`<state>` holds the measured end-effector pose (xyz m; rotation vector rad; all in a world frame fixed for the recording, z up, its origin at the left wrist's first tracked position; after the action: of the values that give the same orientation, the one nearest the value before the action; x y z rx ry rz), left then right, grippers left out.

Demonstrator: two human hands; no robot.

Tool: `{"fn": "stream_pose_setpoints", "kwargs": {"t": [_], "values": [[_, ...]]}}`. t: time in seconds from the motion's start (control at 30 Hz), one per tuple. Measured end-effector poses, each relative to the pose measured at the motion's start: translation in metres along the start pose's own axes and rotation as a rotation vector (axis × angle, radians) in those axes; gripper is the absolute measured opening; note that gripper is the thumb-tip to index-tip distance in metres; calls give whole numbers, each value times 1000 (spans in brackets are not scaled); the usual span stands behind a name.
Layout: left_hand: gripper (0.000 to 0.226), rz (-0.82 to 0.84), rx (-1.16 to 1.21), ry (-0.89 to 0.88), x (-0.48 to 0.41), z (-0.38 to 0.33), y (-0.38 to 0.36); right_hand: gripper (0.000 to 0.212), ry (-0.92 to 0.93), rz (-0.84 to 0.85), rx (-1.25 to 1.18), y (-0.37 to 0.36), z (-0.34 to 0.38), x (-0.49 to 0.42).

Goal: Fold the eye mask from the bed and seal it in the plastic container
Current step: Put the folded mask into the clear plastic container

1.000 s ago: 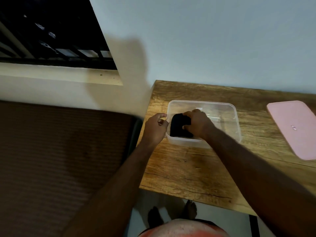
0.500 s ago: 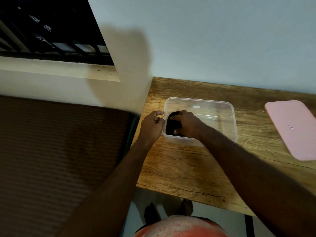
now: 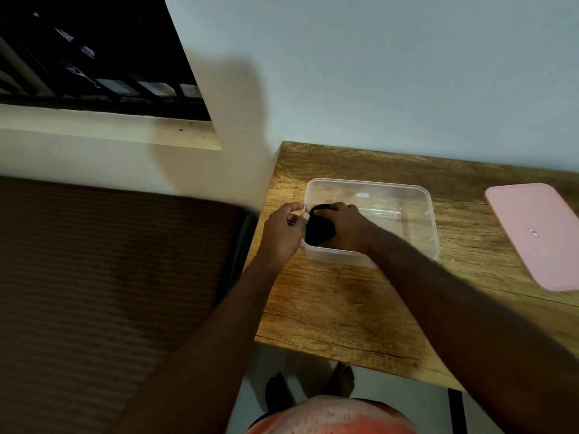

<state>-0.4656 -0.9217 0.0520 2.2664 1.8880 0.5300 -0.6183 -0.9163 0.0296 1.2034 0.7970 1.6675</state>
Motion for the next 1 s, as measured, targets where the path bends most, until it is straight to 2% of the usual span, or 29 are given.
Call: {"fn": "stream_pose_setpoints", "kwargs": {"t": [0.27,0.47,0.63,0.77,1.0], "values": [[26,22,35,1,-2,1,0,89,-47,-7,-119,3,-5,2],[27,25,50,-2,-2,2,0,79,-13,5,-134,4,-5,1],[26,30,73,-3,-1,1,0,69,26,-76,-102,8,3,0],[26,32,68,-8,0,2,0,65,65,-3,-58,1,10,-2],[27,19,31,-19,-2,2,0,66,49,8,-44,1,13,-2]]}}
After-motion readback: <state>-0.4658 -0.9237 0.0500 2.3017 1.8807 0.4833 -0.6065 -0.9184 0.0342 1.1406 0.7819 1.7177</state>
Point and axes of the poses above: each hand's wrist, its own x-axis away from the middle knuckle, its own y-axis out of the back of the hand, z = x × y, the point moved 6 cm from there along -x, towards the middle knuckle
